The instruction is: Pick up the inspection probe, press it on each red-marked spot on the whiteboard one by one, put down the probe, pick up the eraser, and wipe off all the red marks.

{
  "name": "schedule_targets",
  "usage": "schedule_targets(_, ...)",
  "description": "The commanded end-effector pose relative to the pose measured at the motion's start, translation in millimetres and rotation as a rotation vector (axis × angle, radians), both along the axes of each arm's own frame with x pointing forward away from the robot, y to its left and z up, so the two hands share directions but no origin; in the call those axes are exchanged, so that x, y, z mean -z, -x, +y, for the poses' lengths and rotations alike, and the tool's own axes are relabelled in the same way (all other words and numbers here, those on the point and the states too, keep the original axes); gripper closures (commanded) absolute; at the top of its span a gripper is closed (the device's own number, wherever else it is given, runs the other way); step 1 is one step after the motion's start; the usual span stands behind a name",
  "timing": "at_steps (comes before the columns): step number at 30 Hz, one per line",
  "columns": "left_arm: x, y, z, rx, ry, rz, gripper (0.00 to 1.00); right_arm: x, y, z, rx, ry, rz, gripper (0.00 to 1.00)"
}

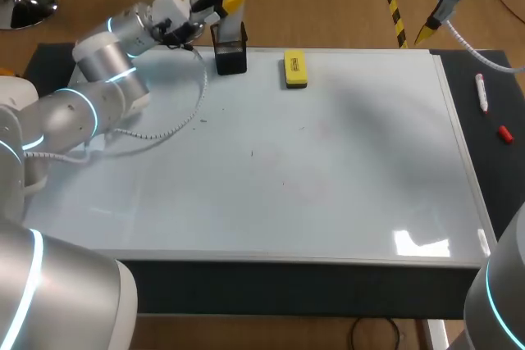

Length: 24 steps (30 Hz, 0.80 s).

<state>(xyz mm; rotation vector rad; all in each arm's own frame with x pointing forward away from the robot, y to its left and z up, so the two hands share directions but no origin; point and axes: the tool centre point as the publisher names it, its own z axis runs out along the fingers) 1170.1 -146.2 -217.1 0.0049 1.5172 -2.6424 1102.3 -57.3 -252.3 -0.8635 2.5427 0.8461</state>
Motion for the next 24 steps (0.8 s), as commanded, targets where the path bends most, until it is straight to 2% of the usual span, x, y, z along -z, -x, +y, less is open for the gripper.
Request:
schedule_targets(1, 10.3, -6.9, -0.6, 0.135, -0.034, -0.092, 1.0, -0.5, -0.4, 0.0, -0.002, 0.005, 0.0, 0.0)
schedule_targets(8, 12.8, -6.6, -2.6, 0.113, -0.139, -0.099, 1.0, -0.5, -0.4, 0.0, -0.002, 0.005, 0.0, 0.0)
schedule_targets(14, 11.9, -4.9, -3.3, 0.109, -0.184, -0.116, 1.0, -0.5, -0.4, 0.0, -0.002, 0.005, 0.0, 0.0)
schedule_targets(24, 18.0, -1.1, -5.5, 0.118, -0.167, -0.073, 1.0, -0.5, -0.4, 0.0, -0.002, 0.005, 0.0, 0.0)
